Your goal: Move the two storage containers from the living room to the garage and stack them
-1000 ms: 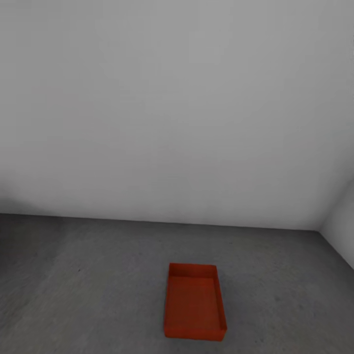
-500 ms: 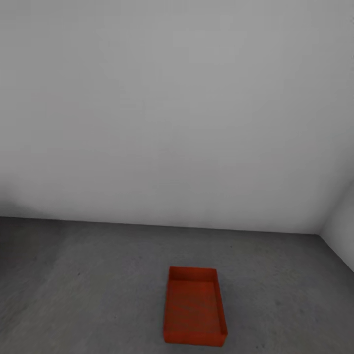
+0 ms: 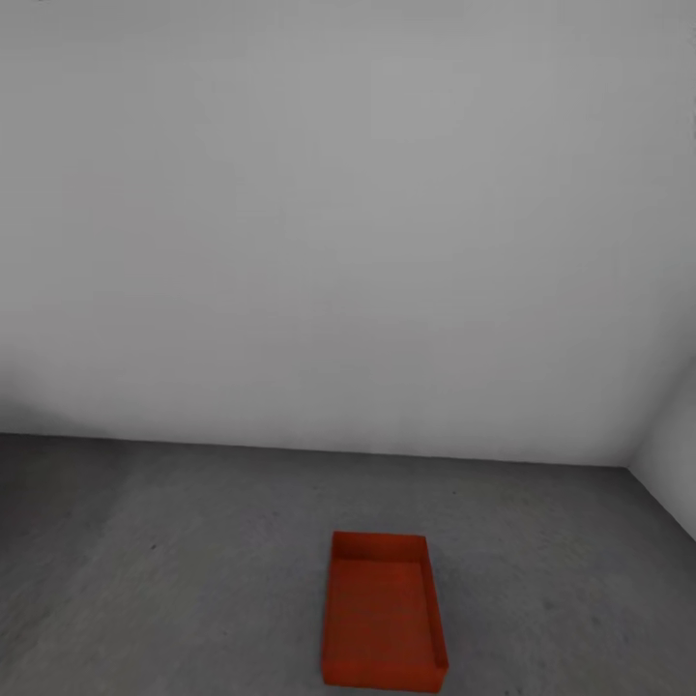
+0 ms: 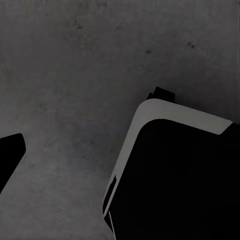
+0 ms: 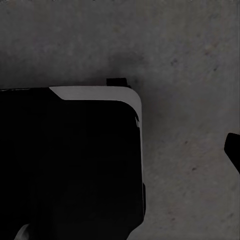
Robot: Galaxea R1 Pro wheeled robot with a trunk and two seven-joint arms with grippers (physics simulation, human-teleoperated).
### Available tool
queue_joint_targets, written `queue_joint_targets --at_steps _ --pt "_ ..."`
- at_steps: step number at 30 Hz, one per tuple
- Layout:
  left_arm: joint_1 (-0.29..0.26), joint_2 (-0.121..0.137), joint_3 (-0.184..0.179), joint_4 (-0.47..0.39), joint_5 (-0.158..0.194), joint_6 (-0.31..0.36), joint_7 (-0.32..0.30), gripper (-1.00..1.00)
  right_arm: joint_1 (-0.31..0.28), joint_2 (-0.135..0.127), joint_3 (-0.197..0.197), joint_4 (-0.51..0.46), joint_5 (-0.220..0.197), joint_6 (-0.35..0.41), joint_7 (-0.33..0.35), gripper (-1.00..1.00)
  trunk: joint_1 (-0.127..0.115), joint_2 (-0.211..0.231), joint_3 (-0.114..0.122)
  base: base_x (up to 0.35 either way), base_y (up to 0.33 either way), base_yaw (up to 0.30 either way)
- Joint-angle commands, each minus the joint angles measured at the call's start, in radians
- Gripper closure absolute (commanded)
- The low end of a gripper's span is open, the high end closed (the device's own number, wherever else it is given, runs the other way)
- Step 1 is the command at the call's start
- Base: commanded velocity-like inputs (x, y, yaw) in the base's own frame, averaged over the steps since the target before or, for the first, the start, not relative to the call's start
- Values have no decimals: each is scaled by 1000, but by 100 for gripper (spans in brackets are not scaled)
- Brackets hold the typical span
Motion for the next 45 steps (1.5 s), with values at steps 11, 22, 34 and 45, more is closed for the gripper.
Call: queue_joint_targets --at_steps 11,22,34,45 --pt "-1 0 -8 0 9 -2 2 -100 -1 0 8 3 -9 -6 -1 -100 0 -1 16 0 0 0" --pt "-1 0 -8 0 9 -2 2 -100 -1 1 10 3 -9 4 -3 -100 0 -1 28 0 0 0" --pt "-1 0 -8 0 9 -2 2 -100 -1 0 16 2 -4 5 -4 -100 0 -1 29 0 0 0" --pt "0 0 -8 0 9 -2 2 -100 -1 5 14 2 58 5 -4 -100 0 -1 29 0 0 0"
